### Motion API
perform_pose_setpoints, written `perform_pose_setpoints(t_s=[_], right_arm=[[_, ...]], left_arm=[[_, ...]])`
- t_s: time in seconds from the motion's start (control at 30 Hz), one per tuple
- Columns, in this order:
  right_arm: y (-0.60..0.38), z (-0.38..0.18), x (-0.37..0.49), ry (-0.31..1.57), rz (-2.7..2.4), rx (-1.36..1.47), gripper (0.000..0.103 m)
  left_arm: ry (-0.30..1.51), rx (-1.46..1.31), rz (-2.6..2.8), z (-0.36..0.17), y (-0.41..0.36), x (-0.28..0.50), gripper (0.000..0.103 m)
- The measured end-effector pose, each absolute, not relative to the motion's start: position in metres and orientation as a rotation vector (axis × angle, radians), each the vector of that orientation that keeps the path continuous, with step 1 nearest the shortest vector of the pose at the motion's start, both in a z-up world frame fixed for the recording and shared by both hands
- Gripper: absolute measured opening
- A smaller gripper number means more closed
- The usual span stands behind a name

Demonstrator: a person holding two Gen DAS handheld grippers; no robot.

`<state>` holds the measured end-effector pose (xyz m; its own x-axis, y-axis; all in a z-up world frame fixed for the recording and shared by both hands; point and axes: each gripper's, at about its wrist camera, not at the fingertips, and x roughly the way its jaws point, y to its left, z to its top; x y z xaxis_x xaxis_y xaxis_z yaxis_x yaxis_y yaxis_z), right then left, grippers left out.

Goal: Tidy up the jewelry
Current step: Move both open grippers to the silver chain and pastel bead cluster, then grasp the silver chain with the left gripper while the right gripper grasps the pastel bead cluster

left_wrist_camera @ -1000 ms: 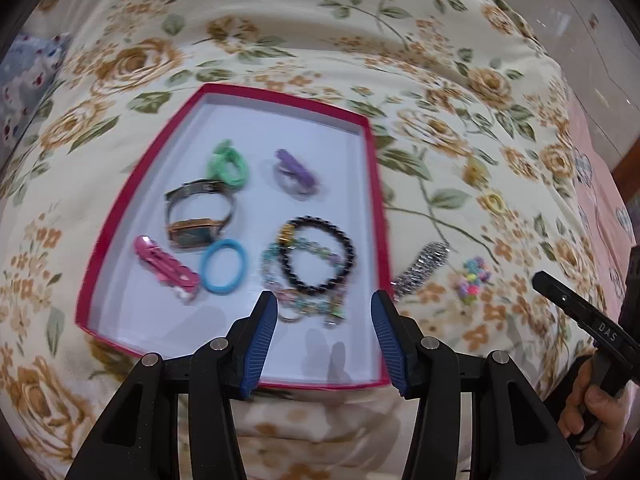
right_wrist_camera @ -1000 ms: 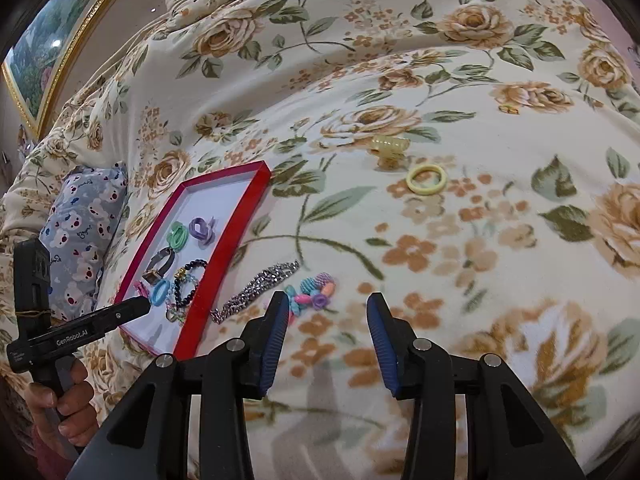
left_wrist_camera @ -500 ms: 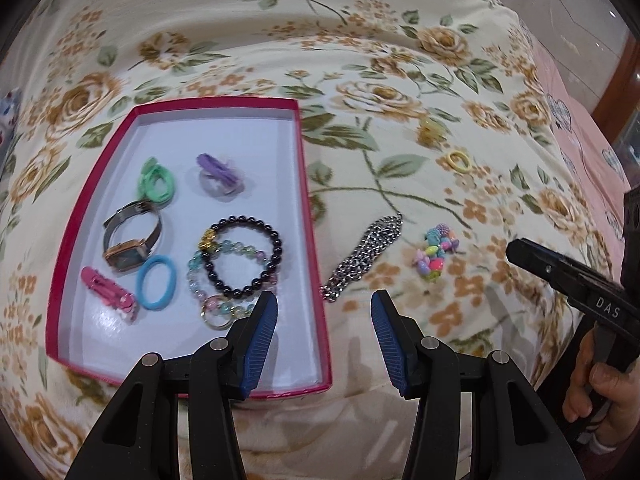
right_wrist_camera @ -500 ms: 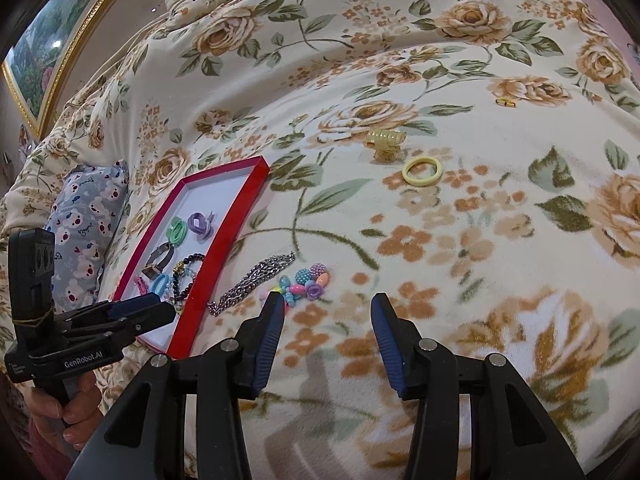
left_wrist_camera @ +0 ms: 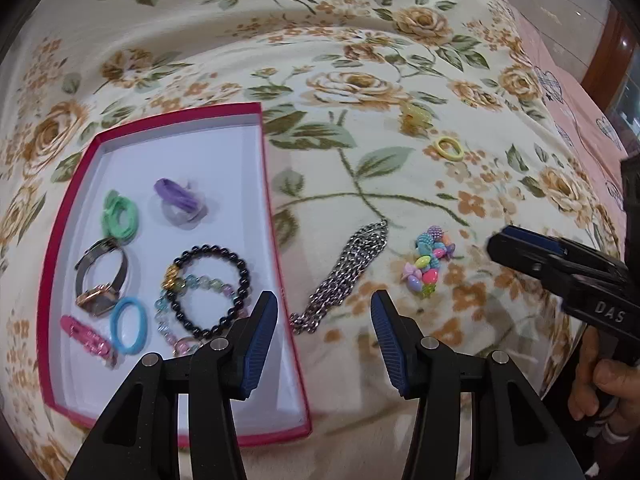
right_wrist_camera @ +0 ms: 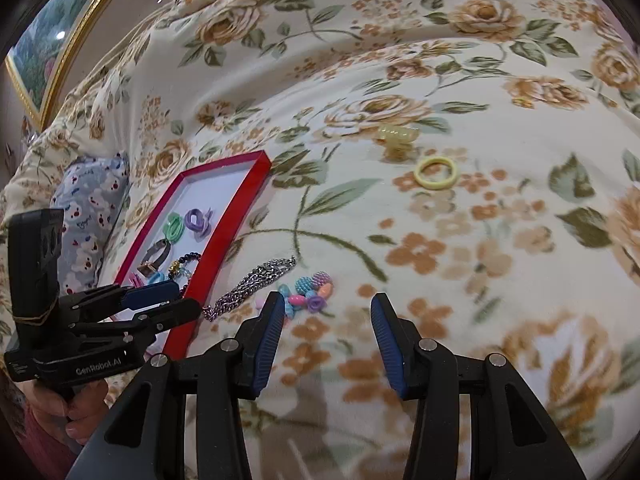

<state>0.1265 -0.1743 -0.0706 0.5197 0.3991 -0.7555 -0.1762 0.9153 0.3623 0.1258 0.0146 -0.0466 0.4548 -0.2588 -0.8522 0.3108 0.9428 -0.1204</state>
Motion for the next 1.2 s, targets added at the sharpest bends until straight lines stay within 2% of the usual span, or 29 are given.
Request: perform_pose_setpoints(t_s=[0.23,0.27,0.3,0.33,0.4,0.43,0.47,0.73,0.77,0.97,1.0,1.03,1.07,1.1,1.13,1.2], right_arm=[[-0.158,-0.092,0.149,1.026,0.365,0.212,0.045],[-0.156,-0.094,0.15,1.028,0.365,0.204,0.041],[-0.154,-0.097,0.153,1.031,0.369,0.191,0.03],[-0.153,-0.098,0.154,1.036,0.371,0.187,0.011],[-0.154,-0.098,0.154,1.029,0.372,0.187,0.011],[-0.155,-0.097,0.153,1.023,0.367,0.178,0.008],[-0.157,-0.094,0.151,1.011,0.358,0.172,0.0],[-0.198,-0.079,0.147,0.979,0.319,0.264,0.0],[-0.2,-0.08,0.149,0.988,0.331,0.294,0.006],[-0.197,-0.086,0.152,1.016,0.349,0.322,0.009],[-0.194,-0.086,0.152,1.018,0.356,0.314,0.01],[-0.193,-0.086,0.151,1.019,0.358,0.311,0.016],[-0.19,-0.086,0.151,1.021,0.362,0.307,0.024],[-0.189,-0.087,0.151,1.022,0.366,0.304,0.028],[-0.187,-0.087,0.151,1.024,0.369,0.301,0.032],[-0.184,-0.089,0.151,1.031,0.374,0.286,0.032]], left_arm=[[1.048,0.097,-0.366,-0.054,0.005,0.141,0.048],[1.047,0.1,-0.37,-0.054,0.004,0.143,0.048],[1.046,0.106,-0.371,-0.054,0.003,0.144,0.048],[1.044,0.114,-0.373,-0.055,0.002,0.145,0.048],[1.032,0.134,-0.377,-0.053,0.0,0.147,0.048],[1.026,0.147,-0.385,-0.053,-0.003,0.148,0.048],[1.025,0.154,-0.393,-0.052,-0.005,0.149,0.048],[1.035,0.299,-0.417,-0.067,-0.039,0.158,0.049],[1.043,0.302,-0.419,-0.069,-0.041,0.159,0.049],[1.102,0.328,-0.422,-0.089,-0.048,0.17,0.049],[1.097,0.331,-0.425,-0.09,-0.049,0.171,0.045],[1.098,0.328,-0.431,-0.09,-0.05,0.173,0.039],[1.101,0.316,-0.439,-0.09,-0.049,0.173,0.023],[1.104,0.301,-0.446,-0.09,-0.048,0.175,0.012],[1.101,0.296,-0.443,-0.09,-0.048,0.175,0.009],[1.089,0.282,-0.444,-0.087,-0.044,0.173,0.005]])
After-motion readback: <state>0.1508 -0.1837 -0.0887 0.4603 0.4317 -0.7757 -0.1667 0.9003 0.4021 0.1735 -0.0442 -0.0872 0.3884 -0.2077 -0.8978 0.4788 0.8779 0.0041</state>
